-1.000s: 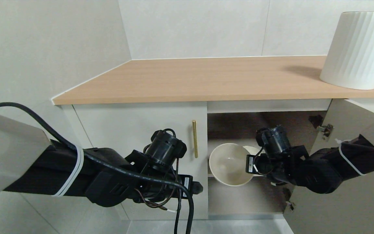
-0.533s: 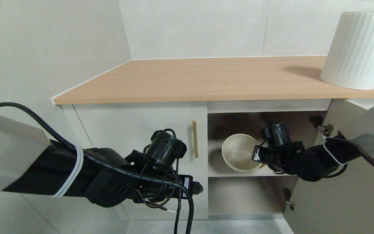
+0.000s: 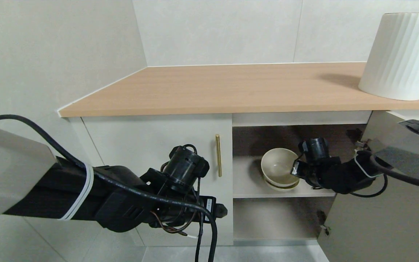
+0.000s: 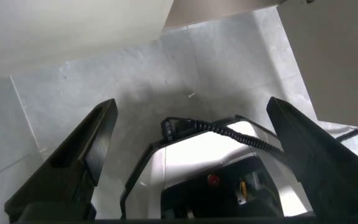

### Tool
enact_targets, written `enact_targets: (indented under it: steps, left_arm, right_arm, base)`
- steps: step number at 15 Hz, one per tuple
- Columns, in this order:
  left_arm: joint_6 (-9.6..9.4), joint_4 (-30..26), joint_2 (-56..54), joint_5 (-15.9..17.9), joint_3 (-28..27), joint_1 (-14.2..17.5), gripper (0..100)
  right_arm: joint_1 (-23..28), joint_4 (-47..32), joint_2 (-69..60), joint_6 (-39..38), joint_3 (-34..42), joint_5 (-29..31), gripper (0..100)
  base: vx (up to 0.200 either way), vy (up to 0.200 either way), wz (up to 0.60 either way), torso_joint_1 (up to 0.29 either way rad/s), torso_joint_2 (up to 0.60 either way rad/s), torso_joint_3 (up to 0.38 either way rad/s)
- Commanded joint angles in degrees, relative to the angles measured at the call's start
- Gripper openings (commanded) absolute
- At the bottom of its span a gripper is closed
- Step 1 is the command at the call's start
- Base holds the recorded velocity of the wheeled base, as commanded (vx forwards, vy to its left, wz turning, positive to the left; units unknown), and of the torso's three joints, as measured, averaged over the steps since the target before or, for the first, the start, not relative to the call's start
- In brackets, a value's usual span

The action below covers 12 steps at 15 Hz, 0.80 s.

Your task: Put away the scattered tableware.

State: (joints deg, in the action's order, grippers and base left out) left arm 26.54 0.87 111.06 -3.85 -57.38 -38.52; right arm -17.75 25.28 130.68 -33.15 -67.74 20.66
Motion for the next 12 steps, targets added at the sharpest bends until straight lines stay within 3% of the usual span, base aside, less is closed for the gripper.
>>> enact_targets:
  steps: [1, 10, 11, 12]
  left_arm:
    - [0.00, 0.01, -0.05, -0.10, -0.10, -0.06, 100]
    - [0.00, 0.01, 0.04, -0.01, -0.01, 0.03, 100]
    - [0.00, 0.01, 0.04, -0.10, -0.01, 0.03, 100]
    - [0.00, 0.01, -0.05, -0.01, -0.10, 0.03, 100]
  right_arm:
    - [0.70, 0.03, 2.73, 0.01, -1.43, -0.01, 0]
    - [1.23, -0.06, 4.93, 0.01, -3.18, 1.40, 0]
    - [1.23, -0.06, 4.93, 0.01, -3.18, 1.40, 100]
    - [1.23, -0.06, 4.84, 0.01, -3.10, 1.31, 100]
  base:
    - [0.000, 0.000, 0.00, 0.000, 0.00, 0.000]
    - [0.000, 0.000, 0.00, 0.000, 0.00, 0.000]
    - [0.000, 0.000, 0.00, 0.000, 0.00, 0.000]
    - [0.000, 0.000, 0.00, 0.000, 0.00, 0.000]
